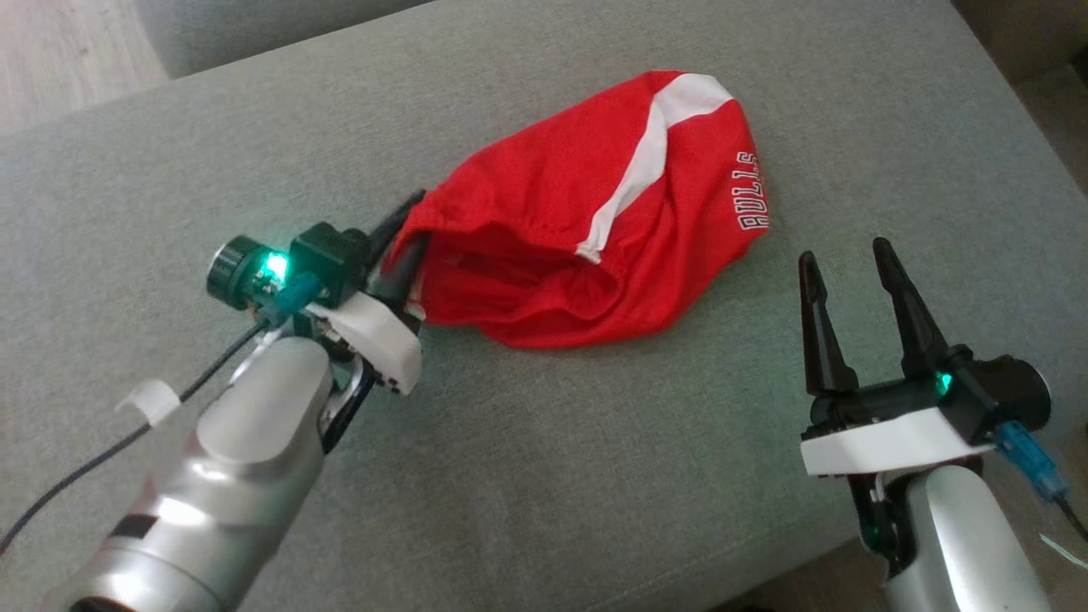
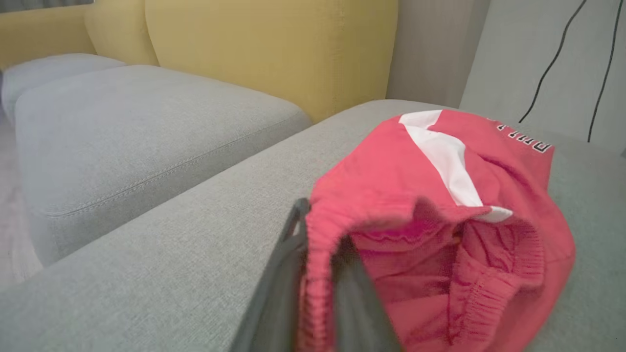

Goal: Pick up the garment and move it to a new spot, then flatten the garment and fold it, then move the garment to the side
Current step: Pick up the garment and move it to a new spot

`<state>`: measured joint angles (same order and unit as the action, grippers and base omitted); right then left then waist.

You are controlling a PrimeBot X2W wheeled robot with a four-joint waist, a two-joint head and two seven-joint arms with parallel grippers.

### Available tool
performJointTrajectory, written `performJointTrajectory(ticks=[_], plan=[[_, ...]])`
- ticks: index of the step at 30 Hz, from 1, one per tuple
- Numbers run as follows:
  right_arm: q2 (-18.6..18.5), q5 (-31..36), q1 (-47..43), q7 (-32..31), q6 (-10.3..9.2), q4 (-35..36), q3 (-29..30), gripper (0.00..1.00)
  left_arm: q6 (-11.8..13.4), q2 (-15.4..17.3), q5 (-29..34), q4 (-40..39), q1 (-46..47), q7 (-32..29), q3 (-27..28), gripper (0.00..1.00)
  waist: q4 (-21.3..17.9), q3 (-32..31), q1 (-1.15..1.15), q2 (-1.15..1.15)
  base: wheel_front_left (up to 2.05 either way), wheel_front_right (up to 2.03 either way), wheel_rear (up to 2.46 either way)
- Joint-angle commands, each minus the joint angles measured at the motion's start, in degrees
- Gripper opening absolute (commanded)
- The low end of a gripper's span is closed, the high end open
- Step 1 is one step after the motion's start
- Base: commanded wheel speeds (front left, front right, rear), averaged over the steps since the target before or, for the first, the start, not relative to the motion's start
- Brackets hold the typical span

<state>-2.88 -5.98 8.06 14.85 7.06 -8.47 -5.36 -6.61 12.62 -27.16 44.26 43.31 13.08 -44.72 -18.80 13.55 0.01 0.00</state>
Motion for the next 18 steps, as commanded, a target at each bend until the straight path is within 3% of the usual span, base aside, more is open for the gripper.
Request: performJointTrajectory(ticks=[1, 5, 12, 18], plan=[[0.00, -0.16, 1.69, 0.15, 0.43, 1.77, -1.18, 1.00, 0.62, 0.37, -0.08, -1.74, 3.36, 0.80, 2.33, 1.00, 0.73, -0.06, -0.01, 0.00, 0.00, 0.00, 0.00], [0.00, 0.04, 0.95, 0.15, 0.43, 1.34, -0.67, 1.00, 3.07, -1.55, 0.56, -1.82, -0.10, 1.84, 3.94, 1.00, 3.92, -1.40, -0.01, 0.00, 0.00, 0.00, 0.00], [0.00, 1.29, -1.18, 0.15, 0.43, -0.32, 0.41, 1.00, 8.17, -4.11, 3.31, -12.20, -12.42, 1.90, 10.96, 1.00, 11.01, -5.81, -0.01, 0.00, 0.00, 0.00, 0.00], [0.00, 2.18, -4.05, 0.15, 0.43, -1.71, 1.67, 1.00, 12.70, -6.10, 7.68, -26.60, -25.72, 1.91, 22.91, 1.00, 15.62, -9.60, -0.01, 0.00, 0.00, 0.00, 0.00]])
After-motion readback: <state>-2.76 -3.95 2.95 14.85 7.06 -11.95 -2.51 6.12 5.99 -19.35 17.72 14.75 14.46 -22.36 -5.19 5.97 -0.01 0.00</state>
